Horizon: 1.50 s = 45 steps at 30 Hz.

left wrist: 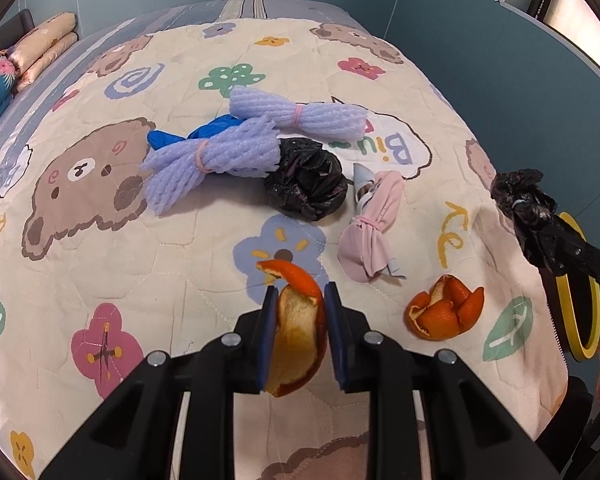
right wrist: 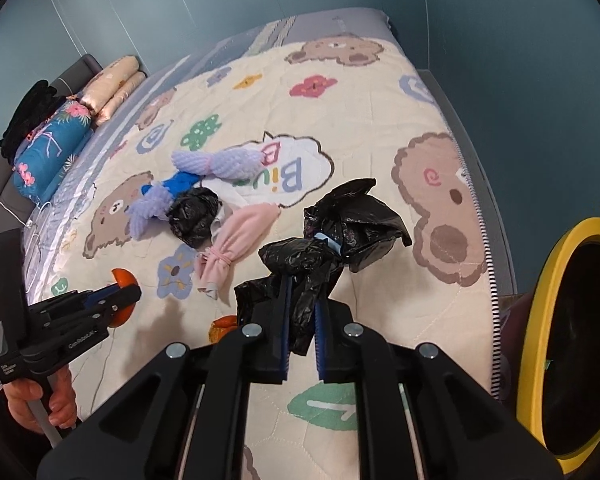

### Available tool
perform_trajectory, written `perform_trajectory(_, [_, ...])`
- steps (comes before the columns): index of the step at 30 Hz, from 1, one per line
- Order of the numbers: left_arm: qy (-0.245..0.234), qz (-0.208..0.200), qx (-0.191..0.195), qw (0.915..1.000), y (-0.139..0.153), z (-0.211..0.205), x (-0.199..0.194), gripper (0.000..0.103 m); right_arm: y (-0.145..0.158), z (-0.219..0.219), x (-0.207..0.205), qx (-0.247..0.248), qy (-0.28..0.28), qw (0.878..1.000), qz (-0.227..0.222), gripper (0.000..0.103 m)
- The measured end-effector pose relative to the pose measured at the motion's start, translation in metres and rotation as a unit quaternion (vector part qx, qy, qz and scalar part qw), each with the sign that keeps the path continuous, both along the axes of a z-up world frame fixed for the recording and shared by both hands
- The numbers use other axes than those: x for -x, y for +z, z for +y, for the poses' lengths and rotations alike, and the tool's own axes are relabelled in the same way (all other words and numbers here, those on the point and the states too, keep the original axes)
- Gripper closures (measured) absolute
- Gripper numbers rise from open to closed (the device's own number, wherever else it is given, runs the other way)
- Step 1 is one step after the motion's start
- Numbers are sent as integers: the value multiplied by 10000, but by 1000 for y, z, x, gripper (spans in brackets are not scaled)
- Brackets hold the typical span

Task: Collect trash
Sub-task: 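Carry the orange peel and black bag with both tools over the yellow-rimmed bin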

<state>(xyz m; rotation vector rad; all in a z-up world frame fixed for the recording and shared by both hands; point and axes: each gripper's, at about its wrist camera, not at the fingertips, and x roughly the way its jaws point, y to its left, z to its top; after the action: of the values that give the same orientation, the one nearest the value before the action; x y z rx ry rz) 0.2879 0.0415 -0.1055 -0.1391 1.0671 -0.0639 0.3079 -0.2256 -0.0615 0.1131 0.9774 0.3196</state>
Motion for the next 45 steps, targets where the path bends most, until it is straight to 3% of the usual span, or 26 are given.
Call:
perform_trajectory(16, [-313, -284, 265, 9988, 37, -42, -2, 81, 49, -53, 29, -113, -230, 9981, -564, 94])
perform_trajectory(31, [-1220, -470, 441, 9904, 66, -151, -6, 81, 67, -150, 54, -140, -957, 9925, -741, 94])
perform_trajectory(45, [-2059, -520, 664, 9749, 75, -259, -7, 81, 60, -239, 70, -219, -1636, 9838, -703, 94])
